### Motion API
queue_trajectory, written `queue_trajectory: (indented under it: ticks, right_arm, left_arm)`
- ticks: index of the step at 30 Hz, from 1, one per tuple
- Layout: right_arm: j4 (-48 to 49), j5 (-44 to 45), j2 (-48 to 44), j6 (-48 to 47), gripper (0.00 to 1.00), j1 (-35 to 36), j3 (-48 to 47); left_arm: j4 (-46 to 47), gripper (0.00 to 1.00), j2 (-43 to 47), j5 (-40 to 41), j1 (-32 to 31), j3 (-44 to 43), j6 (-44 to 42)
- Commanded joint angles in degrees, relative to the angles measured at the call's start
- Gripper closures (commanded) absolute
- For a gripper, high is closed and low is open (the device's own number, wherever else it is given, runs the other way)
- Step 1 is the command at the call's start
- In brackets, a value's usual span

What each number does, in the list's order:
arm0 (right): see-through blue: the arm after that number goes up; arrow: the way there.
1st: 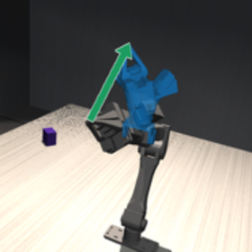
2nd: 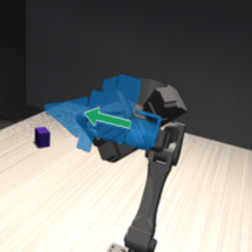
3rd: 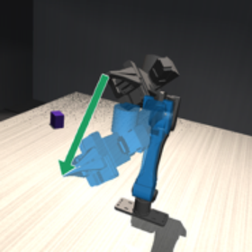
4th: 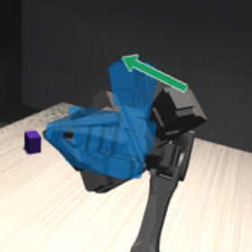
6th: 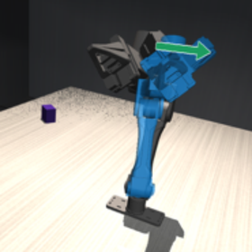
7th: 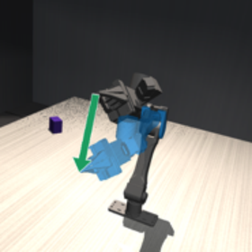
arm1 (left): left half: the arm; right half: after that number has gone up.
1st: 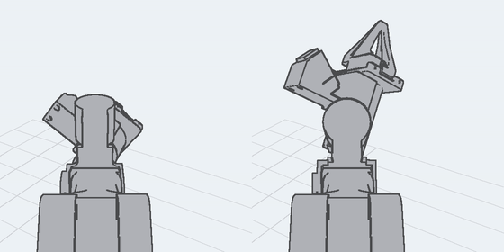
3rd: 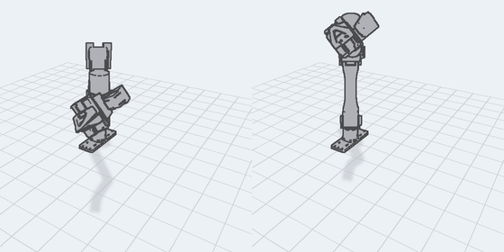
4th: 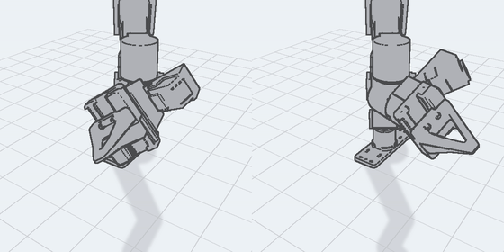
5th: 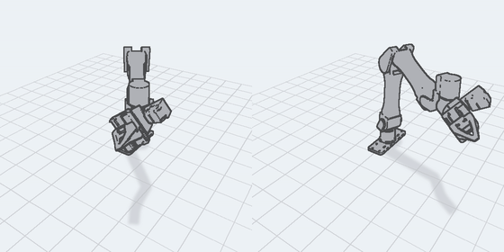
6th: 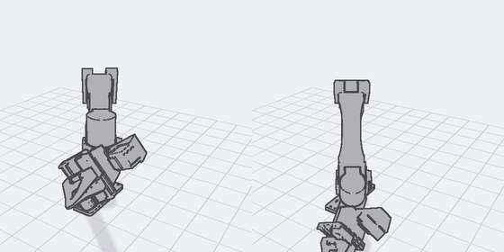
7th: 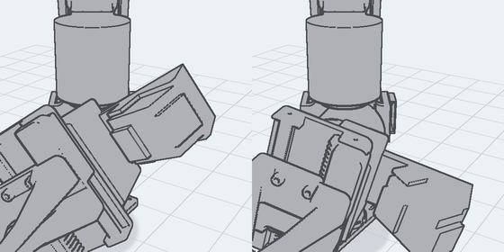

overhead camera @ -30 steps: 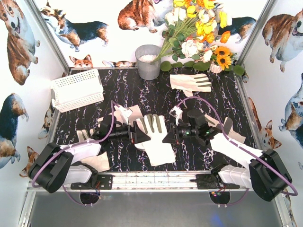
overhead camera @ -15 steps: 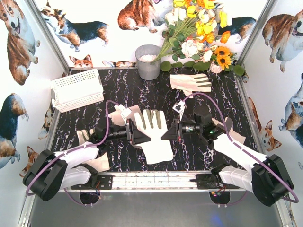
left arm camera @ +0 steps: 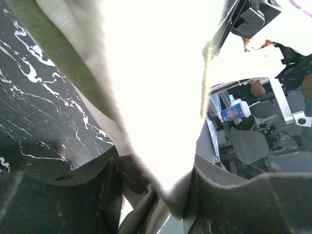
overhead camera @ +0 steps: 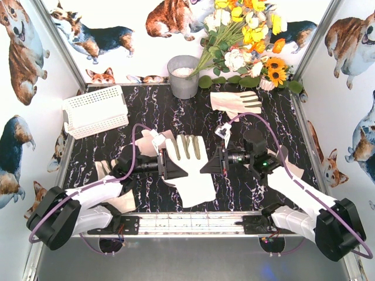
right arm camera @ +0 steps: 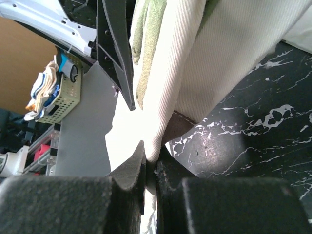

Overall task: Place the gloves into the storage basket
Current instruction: Pick up the glove from the center of the board.

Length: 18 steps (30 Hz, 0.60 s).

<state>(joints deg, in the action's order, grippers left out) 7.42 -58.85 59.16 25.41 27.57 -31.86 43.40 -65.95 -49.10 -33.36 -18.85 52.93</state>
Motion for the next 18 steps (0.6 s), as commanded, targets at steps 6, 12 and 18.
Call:
queue_trajectory:
  ticks: [6,12,18]
  right_arm:
    - [-7.97,5.33,-2.34,-9.07,1.00,-0.41,-5.56]
    - [-13.16,8.99,-2.55,-11.43,1.00,-0.41,-7.57]
    - [-14.26,13.46,-2.56,-9.19,0.93,-0.54,-8.12]
  left_arm:
    - [-4.64,0.74,1.85,0.57,-0.59,-0.98,-1.33]
    - [-12.52,0.93,3.01,1.16,-0.82,-3.13,-5.11]
    - [-12.89,1.00,5.64,6.09,-0.82,-2.92,-3.85]
